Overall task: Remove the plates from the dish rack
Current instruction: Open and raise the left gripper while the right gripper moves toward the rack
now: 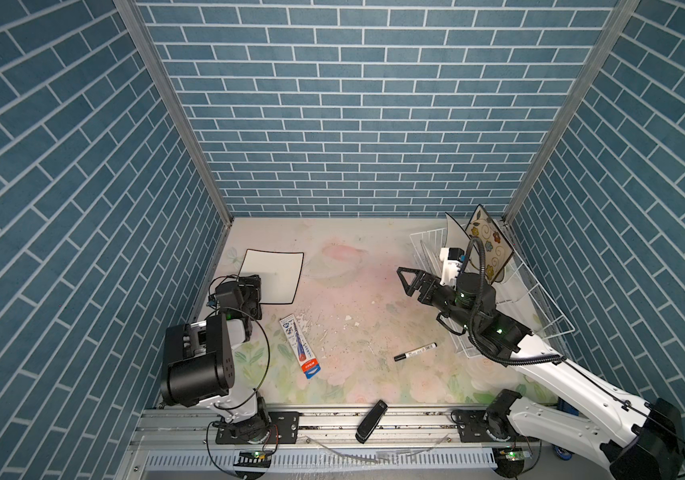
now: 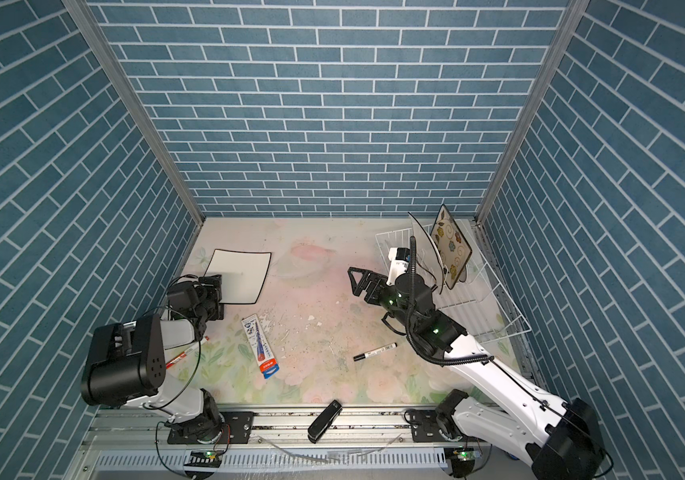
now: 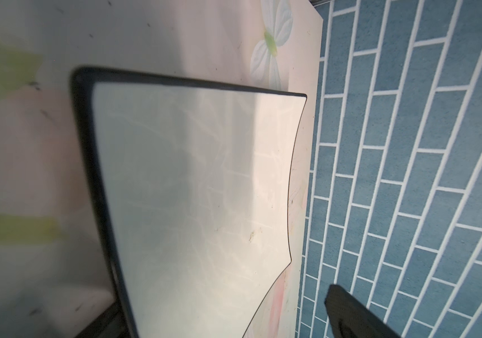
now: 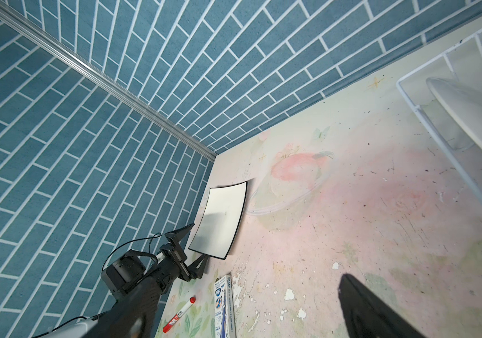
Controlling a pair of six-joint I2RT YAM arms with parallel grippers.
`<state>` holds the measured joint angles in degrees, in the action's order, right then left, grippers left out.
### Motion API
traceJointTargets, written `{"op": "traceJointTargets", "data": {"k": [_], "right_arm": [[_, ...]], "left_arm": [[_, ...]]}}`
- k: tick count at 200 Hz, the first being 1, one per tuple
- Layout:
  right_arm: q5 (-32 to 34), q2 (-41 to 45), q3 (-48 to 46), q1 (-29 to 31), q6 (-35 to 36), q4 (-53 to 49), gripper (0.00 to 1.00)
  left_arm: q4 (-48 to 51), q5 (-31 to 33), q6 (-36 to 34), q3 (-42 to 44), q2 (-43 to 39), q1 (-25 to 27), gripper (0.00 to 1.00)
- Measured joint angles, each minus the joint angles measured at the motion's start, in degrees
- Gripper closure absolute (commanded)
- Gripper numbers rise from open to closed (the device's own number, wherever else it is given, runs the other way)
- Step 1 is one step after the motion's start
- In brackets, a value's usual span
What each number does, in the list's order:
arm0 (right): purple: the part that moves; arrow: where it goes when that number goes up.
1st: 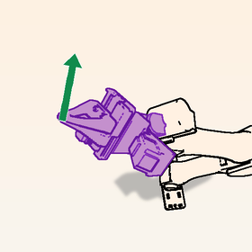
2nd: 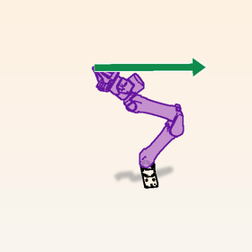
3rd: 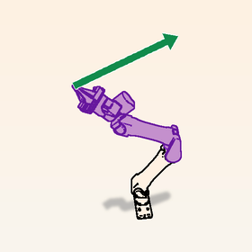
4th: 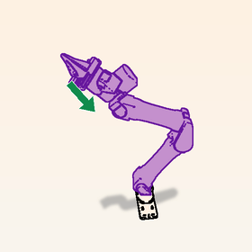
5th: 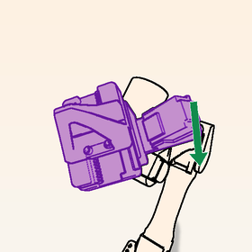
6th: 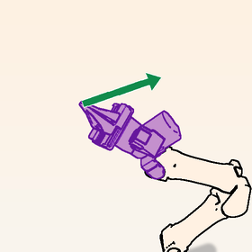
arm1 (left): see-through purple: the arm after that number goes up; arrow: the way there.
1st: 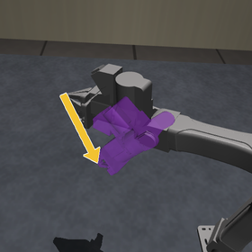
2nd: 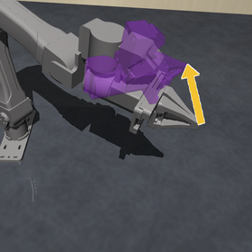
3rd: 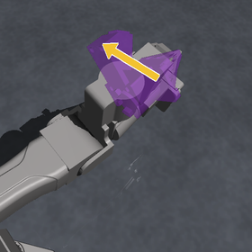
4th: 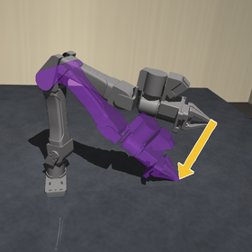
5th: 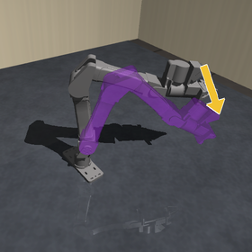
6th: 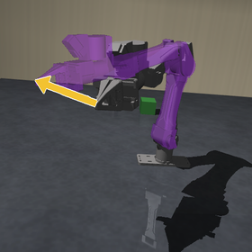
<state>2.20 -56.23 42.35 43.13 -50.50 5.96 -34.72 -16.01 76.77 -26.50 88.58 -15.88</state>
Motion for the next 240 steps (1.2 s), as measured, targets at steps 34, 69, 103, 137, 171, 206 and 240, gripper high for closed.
{"op": "traceJointTargets", "data": {"k": [34,69,103,137,171,206,240], "right_arm": [[0.4,1.4,-0.7,0.0,0.0,-0.4,0.03],[1.2,3.1,-1.2,0.0,0.0,-1.6,0.04],[2.8,4.8,-1.2,0.0,0.0,-4.5,0.04],[4.0,6.4,-1.2,0.0,0.0,-7.2,0.05],[5.8,8.1,-1.2,0.0,0.9,-9.8,0.05],[7.8,8.8,-1.0,0.0,2.8,-13.1,0.04],[9.9,8.5,0.6,0.0,5.2,-18.4,0.04]], "left_arm": [[3.0,0.4,-1.3,-0.5,-1.2,0.0,0.0],[5.3,0.8,-2.3,-0.7,-2.6,0.0,0.0],[8.4,1.9,-3.5,-0.7,-5.6,0.1,0.0],[11.5,3.2,-4.7,-0.7,-10.1,0.5,0.0],[15.3,4.1,-7.4,-0.6,-15.0,2.2,0.0],[18.8,5.9,-14.8,-0.7,-21.3,4.2,0.0],[23.0,8.7,-23.8,-1.3,-28.2,8.6,0.0]]}}
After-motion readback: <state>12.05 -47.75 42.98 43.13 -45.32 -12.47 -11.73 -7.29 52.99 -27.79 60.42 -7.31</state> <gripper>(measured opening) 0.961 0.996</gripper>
